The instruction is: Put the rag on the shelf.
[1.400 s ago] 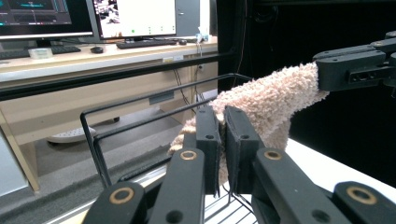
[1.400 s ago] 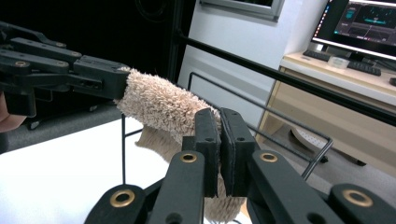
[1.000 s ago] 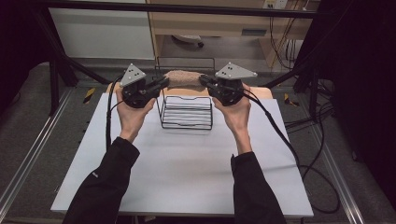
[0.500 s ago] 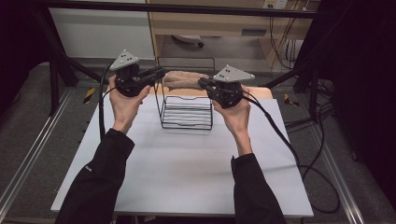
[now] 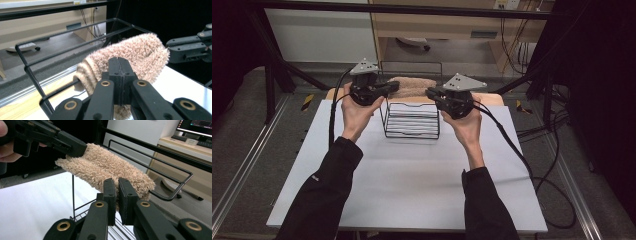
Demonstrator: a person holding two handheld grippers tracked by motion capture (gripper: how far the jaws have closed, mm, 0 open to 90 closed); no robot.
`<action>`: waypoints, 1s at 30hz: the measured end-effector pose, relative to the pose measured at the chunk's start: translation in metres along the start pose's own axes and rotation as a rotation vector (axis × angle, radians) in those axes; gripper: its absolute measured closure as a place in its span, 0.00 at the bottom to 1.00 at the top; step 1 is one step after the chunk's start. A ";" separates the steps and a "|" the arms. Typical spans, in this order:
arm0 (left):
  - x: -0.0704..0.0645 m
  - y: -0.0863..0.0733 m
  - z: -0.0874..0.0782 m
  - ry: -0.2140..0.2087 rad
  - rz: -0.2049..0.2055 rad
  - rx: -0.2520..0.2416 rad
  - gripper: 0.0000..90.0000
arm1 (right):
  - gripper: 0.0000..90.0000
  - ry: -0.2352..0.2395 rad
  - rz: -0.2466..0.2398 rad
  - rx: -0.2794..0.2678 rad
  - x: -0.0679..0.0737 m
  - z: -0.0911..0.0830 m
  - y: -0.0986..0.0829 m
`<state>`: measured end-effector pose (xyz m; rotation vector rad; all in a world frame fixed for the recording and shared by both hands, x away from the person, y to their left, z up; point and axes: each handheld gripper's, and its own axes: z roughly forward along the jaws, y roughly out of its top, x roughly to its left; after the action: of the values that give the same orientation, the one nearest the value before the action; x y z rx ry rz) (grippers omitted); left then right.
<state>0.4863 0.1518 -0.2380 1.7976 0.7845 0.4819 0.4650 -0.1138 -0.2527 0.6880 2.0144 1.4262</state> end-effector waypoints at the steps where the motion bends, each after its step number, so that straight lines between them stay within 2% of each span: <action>1: 0.000 -0.001 0.000 0.004 0.008 0.007 1.00 | 0.94 0.001 0.000 0.002 0.000 0.000 0.000; 7: -0.001 -0.004 0.000 0.011 0.019 0.016 1.00 | 0.88 0.013 0.008 0.014 0.000 -0.001 0.000; 14: 0.000 -0.011 0.005 0.021 0.037 0.033 1.00 | 0.84 0.016 0.041 -0.003 -0.003 -0.005 0.003; 16: 0.000 -0.013 0.006 0.023 0.044 0.038 1.00 | 0.86 0.016 0.054 0.003 -0.003 -0.004 0.003; 19: 0.001 -0.016 0.008 0.029 0.045 0.041 1.00 | 0.96 0.015 0.090 0.043 -0.004 0.001 0.000; 21: 0.001 -0.017 0.009 0.034 0.048 0.048 1.00 | 0.99 0.018 0.108 0.062 -0.005 0.006 -0.004; 26: 0.003 -0.019 0.013 0.044 0.053 0.053 1.00 | 1.00 -0.016 0.130 0.090 -0.009 0.015 -0.016; 30: 0.003 -0.020 0.016 0.048 0.054 0.053 1.00 | 1.00 -0.028 0.133 0.083 -0.011 0.019 -0.021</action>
<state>0.4933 0.1480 -0.2619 1.8657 0.7898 0.5463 0.4844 -0.1152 -0.2760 0.8877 2.0489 1.4045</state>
